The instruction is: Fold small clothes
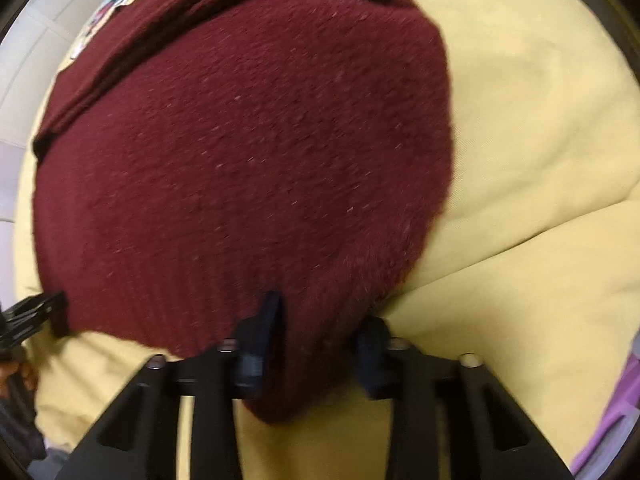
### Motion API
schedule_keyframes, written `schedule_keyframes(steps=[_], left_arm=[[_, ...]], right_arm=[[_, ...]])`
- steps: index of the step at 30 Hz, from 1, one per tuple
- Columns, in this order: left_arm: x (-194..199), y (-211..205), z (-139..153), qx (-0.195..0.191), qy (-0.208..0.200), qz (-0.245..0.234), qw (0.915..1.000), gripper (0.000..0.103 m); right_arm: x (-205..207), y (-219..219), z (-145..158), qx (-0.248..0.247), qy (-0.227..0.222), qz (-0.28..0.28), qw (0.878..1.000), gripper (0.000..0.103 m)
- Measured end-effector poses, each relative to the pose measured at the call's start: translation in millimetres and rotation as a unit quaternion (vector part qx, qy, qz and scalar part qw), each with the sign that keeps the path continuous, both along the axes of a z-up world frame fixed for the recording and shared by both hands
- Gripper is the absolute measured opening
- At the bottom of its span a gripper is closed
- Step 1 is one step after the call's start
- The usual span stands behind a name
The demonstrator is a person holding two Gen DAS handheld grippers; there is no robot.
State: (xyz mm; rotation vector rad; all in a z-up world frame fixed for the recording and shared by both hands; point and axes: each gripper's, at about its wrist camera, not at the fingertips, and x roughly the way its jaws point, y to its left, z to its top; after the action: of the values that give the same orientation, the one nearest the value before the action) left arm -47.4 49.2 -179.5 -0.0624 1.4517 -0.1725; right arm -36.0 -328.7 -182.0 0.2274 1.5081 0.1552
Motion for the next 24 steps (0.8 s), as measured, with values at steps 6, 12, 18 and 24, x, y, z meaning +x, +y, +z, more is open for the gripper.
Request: schedule_keyframes(steps=[6,12,18,24], left_arm=[[2.4,-7.1,15.9,-0.03,-0.008,-0.013,0.9994,0.009],[10.6,-13.2,56.9,-0.053,-0.053,-0.007,0.9972,0.009],[42.9,-7.6,108.3,-0.08,-0.107,0.017,0.9909,0.009],[79.3,16.9,141.6,-0.08,-0.153,0.034,0.9844,0.009]], right_arm=[[-0.1,-4.1,20.2,0.03,-0.016,0.003,0.999,0.013],[9.4,-5.6,71.5,0.056,-0.072,0.012,0.996,0.013],[45.8,-11.4,119.4,0.079,-0.135,0.007,0.988,0.013],[101.6,-13.4,149.2,0.085,-0.184,-0.001,0.979,0.013]])
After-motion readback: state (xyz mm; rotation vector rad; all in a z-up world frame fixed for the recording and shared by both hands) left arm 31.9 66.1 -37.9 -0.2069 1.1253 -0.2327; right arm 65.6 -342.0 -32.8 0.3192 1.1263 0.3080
